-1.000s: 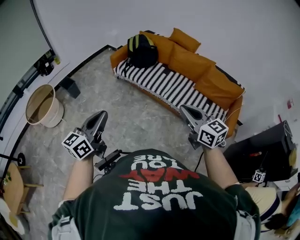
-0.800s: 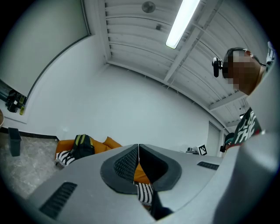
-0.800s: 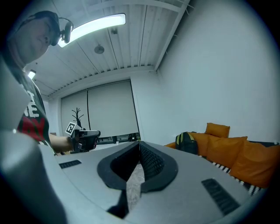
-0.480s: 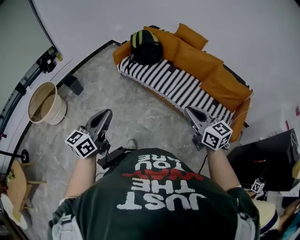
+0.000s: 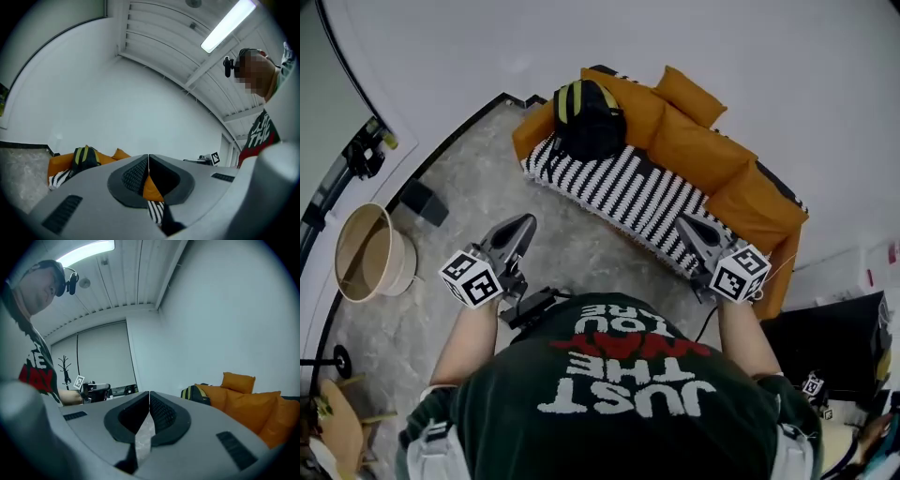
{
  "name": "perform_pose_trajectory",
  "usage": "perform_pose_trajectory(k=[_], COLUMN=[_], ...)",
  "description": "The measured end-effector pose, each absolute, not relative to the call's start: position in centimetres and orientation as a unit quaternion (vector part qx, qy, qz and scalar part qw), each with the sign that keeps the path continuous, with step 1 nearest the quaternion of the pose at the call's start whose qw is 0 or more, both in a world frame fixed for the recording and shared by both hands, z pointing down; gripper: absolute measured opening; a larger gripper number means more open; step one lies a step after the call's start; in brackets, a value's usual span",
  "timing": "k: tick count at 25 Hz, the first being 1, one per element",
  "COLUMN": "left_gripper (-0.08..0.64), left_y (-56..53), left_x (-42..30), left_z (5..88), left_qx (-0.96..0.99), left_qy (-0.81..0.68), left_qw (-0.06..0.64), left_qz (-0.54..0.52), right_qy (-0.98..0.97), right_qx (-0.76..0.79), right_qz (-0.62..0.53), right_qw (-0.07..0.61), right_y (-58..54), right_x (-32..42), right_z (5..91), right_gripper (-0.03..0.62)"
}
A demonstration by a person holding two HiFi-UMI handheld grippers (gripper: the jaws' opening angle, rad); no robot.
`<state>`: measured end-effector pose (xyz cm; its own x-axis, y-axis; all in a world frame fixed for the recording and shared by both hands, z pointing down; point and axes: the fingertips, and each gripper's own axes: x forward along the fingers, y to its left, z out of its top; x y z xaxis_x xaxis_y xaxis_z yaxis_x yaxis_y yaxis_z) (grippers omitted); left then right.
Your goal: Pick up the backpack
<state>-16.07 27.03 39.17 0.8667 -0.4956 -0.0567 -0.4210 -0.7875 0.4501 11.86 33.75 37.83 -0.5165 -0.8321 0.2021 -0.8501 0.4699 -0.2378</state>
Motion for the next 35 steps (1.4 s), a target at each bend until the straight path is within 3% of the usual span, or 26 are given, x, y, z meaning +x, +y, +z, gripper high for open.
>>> perform_pose_trajectory(k=[10, 22, 30, 35], left_gripper=[0.015, 0.015, 0.015, 0.016], left_y=[8.9, -5.9, -14.1, -17.8], left_x=[-18.0, -12.7, -9.5, -8.0], left_z=[39.5, 42.1, 42.0, 46.1], left_qx=[0.937, 0.923, 0.879, 0.875], left_qy=[-0.243, -0.31, -0.389, -0.39], left_qw=[0.238, 0.224, 0.26, 0.283], left_qz=[-0.074, -0.051, -0.088, -0.048], right_qy=[-0.844, -0.865, -0.902, -0.909], right_qx=[0.51, 0.455, 0.361, 0.32], right_qz=[0.164, 0.21, 0.225, 0.247], right_qw=[0.021, 0.018, 0.066, 0.101], right_y=[16.3, -3.3, -18.5, -25.5], right_x=[12.1, 19.5, 20.8, 18.8], right_z=[36.9, 42.8, 45.6, 51.7], right_gripper=[0.031, 0.032, 0.034, 0.034])
